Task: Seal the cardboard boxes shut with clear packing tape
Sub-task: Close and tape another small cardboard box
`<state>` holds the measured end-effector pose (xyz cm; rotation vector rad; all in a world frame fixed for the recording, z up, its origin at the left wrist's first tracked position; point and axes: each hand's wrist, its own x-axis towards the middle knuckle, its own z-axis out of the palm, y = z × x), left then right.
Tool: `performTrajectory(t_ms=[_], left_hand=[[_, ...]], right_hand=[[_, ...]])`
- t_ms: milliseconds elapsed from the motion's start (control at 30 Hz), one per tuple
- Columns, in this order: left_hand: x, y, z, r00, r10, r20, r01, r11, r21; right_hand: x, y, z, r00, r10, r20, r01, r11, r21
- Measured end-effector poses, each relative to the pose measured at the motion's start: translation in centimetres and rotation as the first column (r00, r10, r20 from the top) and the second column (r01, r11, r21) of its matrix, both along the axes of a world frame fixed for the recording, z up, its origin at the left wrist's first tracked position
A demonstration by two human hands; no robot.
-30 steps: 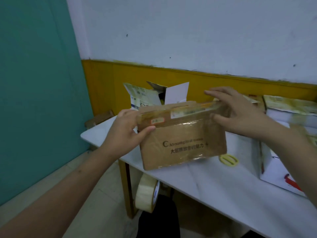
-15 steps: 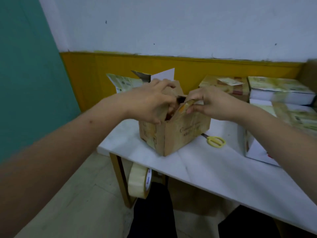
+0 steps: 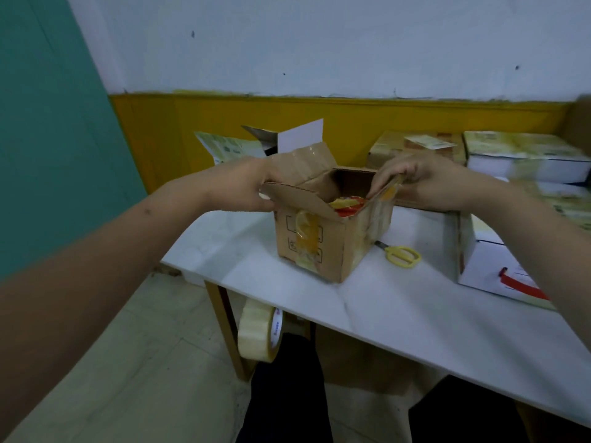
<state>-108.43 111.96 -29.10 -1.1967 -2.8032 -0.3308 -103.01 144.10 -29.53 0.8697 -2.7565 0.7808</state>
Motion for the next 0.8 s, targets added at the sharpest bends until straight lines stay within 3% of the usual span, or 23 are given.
performTrajectory(t_ms=[67, 167, 200, 267, 300, 367, 433, 533, 633, 800], left_hand=[[-0.2, 0.0, -0.3, 0.996, 0.070, 0.055, -0.074, 0.995, 0.070], [0.2, 1.6, -0.7, 0.991, 0.097, 0.087, -0.106, 0.988, 0.108], [0.6, 2.4, -0.8, 0.993, 0.092, 0.080, -0.099, 0.990, 0.096], [1.1, 4.1, -1.3, 0.999, 0.031, 0.041, -0.036, 0.991, 0.125], [1.5, 5.1, -1.4, 1.000, 0.005, 0.028, -0.009, 0.988, 0.153], [1.6, 6.4, -1.6, 0.999, -0.050, 0.018, 0.046, 0.978, 0.203], [1.2, 6.9, -1.6, 0.997, -0.058, 0.041, 0.052, 0.990, 0.134], [0.0, 6.0, -1.8, 0.992, -0.089, 0.092, 0.100, 0.987, -0.129], [-0.1, 5.3, -2.6, 0.991, -0.113, 0.078, 0.122, 0.984, -0.129], [0.7, 5.5, -4.2, 0.993, -0.112, 0.046, 0.114, 0.992, -0.047]], right_hand=[[0.1, 0.7, 0.2, 1.000, -0.009, 0.005, 0.009, 0.998, 0.060], [1.8, 0.7, 2.5, 0.990, -0.140, -0.028, 0.142, 0.933, 0.330], [2.9, 0.1, 3.8, 0.986, -0.161, -0.047, 0.168, 0.930, 0.326], [4.7, -2.1, 5.8, 0.986, -0.153, -0.069, 0.163, 0.972, 0.171], [5.2, -3.6, 6.0, 0.983, -0.149, -0.109, 0.168, 0.966, 0.199], [5.0, -6.1, 4.4, 0.966, -0.207, -0.154, 0.254, 0.865, 0.432], [3.8, -6.9, 2.0, 0.943, -0.289, -0.164, 0.331, 0.790, 0.516], [2.7, -4.9, 0.6, 0.966, -0.221, -0.134, 0.258, 0.874, 0.412], [3.3, -3.4, 0.4, 0.988, -0.148, -0.051, 0.157, 0.938, 0.309], [4.1, -2.1, -0.6, 0.984, -0.177, -0.011, 0.177, 0.968, 0.176]])
